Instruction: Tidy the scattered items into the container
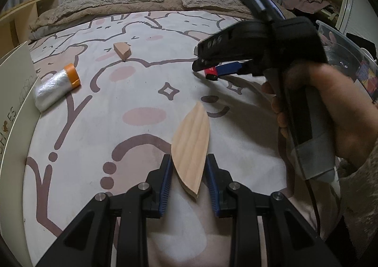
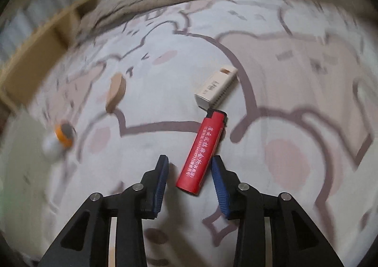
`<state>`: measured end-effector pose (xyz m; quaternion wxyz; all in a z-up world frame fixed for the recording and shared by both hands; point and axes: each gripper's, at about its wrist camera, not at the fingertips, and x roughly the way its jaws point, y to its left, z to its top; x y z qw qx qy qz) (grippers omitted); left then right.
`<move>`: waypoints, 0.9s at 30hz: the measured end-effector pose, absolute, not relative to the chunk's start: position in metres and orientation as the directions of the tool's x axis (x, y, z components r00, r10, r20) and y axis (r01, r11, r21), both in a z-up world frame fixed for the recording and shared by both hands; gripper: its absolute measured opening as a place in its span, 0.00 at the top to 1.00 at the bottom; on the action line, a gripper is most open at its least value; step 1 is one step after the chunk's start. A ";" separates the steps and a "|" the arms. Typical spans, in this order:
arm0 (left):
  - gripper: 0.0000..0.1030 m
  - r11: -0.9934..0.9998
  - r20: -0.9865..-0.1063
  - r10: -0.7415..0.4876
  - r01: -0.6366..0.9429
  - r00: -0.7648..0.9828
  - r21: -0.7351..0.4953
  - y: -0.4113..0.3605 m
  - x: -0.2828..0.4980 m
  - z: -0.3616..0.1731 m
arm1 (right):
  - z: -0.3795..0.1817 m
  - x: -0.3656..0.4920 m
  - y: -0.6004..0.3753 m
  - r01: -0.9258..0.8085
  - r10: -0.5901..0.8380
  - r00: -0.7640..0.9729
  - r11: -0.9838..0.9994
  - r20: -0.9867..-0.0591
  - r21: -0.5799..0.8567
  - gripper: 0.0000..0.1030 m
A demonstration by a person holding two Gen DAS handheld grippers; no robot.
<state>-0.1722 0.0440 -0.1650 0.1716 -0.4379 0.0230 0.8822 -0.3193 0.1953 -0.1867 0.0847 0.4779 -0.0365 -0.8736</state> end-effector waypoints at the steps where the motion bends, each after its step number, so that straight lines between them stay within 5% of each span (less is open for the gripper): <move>1: 0.72 -0.940 -0.780 0.286 -0.322 -0.556 -0.115 0.043 -0.172 -0.165 | -0.187 -0.315 0.191 0.153 -0.160 -0.535 -0.984 -0.829 0.091 0.74; 3: 0.72 -0.939 -0.779 0.292 -0.321 -0.555 -0.124 0.042 -0.172 -0.165 | -0.186 -0.308 0.192 0.197 -0.154 -0.534 -0.979 -0.832 0.055 0.81; 22: 0.72 -0.936 -0.783 0.307 -0.322 -0.541 -0.144 0.037 -0.174 -0.164 | -0.175 -0.190 0.211 0.544 -0.227 -0.413 -0.838 -0.882 -0.040 0.80; 25: 0.63 -0.934 -0.787 0.303 -0.330 -0.538 -0.134 0.038 -0.174 -0.163 | -0.175 -0.184 0.215 0.536 -0.171 -0.446 -0.837 -0.879 -0.109 0.79; 26: 0.52 -0.935 -0.788 0.300 -0.332 -0.537 -0.129 0.037 -0.174 -0.163 | -0.175 -0.184 0.216 0.523 -0.138 -0.465 -0.840 -0.875 -0.145 0.71; 27: 0.40 -0.936 -0.791 0.292 -0.332 -0.538 -0.119 0.036 -0.173 -0.162 | -0.176 -0.185 0.217 0.495 -0.088 -0.494 -0.846 -0.865 -0.197 0.49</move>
